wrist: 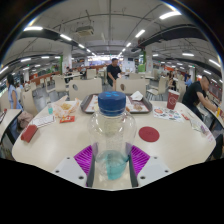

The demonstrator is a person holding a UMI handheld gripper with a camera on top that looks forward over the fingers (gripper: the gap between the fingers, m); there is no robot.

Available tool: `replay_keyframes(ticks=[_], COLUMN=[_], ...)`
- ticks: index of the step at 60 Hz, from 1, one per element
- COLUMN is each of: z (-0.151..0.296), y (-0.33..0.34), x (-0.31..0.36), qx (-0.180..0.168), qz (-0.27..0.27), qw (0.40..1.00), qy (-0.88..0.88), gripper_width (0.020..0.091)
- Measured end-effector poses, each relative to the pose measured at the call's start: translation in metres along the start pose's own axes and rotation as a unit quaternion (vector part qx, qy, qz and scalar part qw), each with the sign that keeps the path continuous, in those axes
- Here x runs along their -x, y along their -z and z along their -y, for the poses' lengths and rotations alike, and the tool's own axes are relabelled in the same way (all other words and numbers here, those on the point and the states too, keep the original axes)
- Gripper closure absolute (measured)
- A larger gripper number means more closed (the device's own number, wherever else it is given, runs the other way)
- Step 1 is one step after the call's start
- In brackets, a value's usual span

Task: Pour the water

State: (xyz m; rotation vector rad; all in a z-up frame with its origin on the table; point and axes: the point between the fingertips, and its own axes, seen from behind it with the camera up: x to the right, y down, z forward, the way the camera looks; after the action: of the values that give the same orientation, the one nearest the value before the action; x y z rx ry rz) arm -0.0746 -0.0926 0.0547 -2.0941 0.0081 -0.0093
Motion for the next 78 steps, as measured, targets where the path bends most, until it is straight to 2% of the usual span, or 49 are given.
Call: replay_keyframes(ticks=[8, 19, 30, 35, 45, 60, 66, 72, 78], z=[0.004, 0.057, 0.127, 0.154, 0.191, 0.213, 0.211, 0.208, 0.204], y=[0.002, 0.012, 0.001, -0.015, -0.052, -0.093, -0.106, -0.111, -0.113], x=[0.000, -0.028, -0.110, -0.137, -0.162, -0.143, -0.133, -0.118, -0.118], qx=[0.007, -0.008, -0.007, 0.003, 0.022, 0.034, 0.031, 0.020, 0.024], qz=[-0.010, -0.048, -0.161, -0.212, -0.270, -0.302, -0.295, -0.282, -0.272], qw=[1.000, 0.998, 0.966, 0.933, 0.835, 0.613, 0.541, 0.512, 0.526], qy=[0.003, 0.048, 0.204, 0.292, 0.479, 0.729, 0.787, 0.811, 0.806], gripper_width=[0.0697, 0.0697, 0.0696, 0.0698, 0.0697, 0.0697, 0.0698, 0.0695, 0.0698])
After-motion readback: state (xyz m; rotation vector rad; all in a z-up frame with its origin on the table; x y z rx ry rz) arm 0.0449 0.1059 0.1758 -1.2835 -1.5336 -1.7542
